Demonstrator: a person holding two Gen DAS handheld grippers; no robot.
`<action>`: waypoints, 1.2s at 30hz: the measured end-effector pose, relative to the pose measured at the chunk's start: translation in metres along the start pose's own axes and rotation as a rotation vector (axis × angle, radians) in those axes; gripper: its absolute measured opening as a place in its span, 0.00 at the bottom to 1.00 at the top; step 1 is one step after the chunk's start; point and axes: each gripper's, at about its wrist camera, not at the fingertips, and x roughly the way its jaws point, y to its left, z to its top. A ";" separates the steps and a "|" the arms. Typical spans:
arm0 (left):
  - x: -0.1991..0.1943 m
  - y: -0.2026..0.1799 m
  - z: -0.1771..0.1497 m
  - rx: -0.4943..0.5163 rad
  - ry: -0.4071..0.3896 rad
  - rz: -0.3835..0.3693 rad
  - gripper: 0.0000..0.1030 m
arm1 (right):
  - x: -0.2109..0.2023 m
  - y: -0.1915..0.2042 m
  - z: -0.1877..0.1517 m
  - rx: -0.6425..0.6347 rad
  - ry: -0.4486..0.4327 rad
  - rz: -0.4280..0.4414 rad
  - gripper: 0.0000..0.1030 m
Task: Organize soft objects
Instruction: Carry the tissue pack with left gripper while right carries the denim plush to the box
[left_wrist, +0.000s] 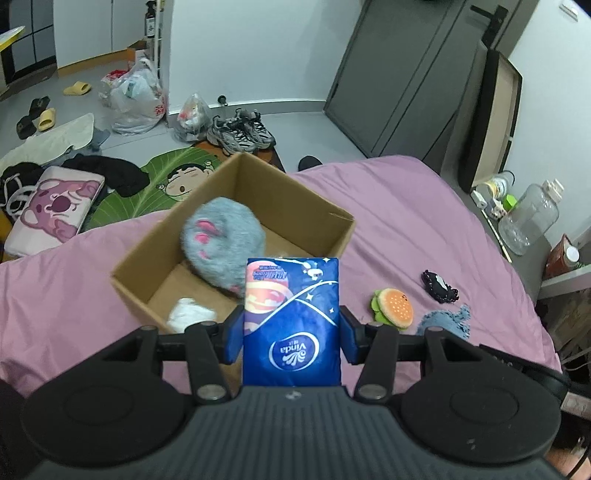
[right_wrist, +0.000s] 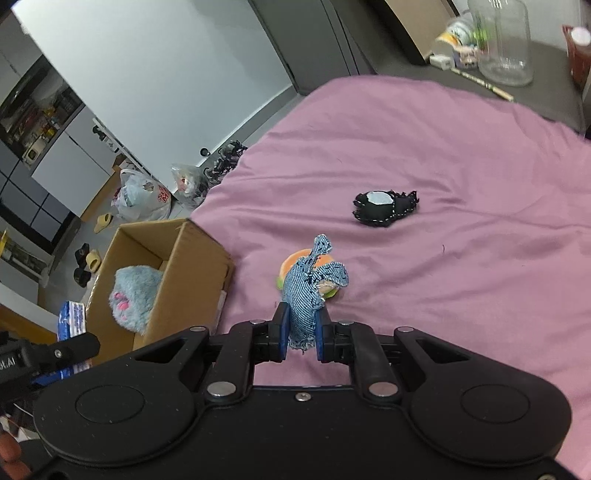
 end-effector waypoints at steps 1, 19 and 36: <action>-0.003 0.004 0.001 -0.003 0.001 -0.004 0.49 | -0.002 0.005 -0.003 -0.011 -0.002 -0.005 0.13; -0.038 0.084 0.029 -0.031 -0.045 -0.023 0.49 | -0.044 0.063 -0.022 -0.048 -0.148 -0.032 0.13; -0.019 0.150 0.056 -0.042 -0.051 -0.016 0.49 | -0.034 0.119 -0.016 -0.167 -0.202 0.012 0.14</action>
